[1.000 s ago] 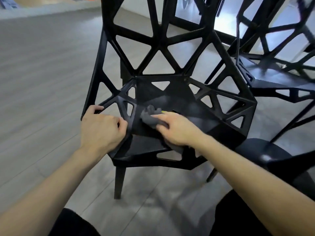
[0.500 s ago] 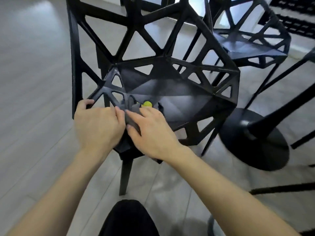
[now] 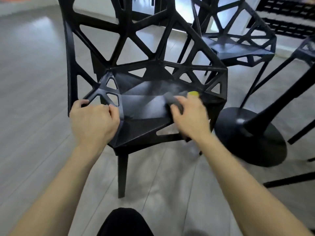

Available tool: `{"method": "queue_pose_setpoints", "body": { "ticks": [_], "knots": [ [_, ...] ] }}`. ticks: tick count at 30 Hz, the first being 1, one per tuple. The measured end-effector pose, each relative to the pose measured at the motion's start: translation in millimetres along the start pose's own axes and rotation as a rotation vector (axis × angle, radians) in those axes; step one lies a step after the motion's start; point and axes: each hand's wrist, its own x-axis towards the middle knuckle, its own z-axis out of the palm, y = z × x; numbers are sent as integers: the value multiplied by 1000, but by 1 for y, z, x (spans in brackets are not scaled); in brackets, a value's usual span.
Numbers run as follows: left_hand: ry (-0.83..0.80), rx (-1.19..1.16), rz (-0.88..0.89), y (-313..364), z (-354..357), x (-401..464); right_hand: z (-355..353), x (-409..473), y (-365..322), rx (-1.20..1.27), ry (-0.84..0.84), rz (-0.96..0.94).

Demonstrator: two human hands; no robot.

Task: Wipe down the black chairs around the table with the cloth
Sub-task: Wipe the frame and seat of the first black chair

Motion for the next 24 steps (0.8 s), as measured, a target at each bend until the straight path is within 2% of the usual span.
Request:
{"method": "queue_pose_setpoints", "body": {
  "ticks": [2,4,6,7,8,10,13,15,17,20,22,24],
  "knots": [
    [16,-14,-34,1,1,4,22,-41,-48,104,-48,-274],
    [79,-82,-11,0,-4,2,36,-67,-67,225,-143,-510],
    [196,-212,75,3,-14,-10,31,-61,-43,286,-137,-644],
    [240,-274,138,10,-22,-20,26,-51,-19,290,-101,-640],
    [264,-307,208,23,-31,-31,18,-41,10,285,-51,-586],
    [213,-351,342,63,-41,-60,2,-16,73,287,55,-294],
    [-55,-343,481,115,-36,-99,-12,10,128,316,229,112],
    [-198,-300,487,127,-24,-111,1,-1,112,345,306,176],
    [-235,-193,512,128,-19,-111,19,-34,71,353,357,28],
    [-197,-76,605,123,-14,-102,40,-71,33,416,287,-396],
    [-168,-104,605,117,-10,-94,39,-62,47,416,254,-580],
    [-206,-180,519,113,-4,-91,33,-46,74,376,219,-624]
  ]
}}
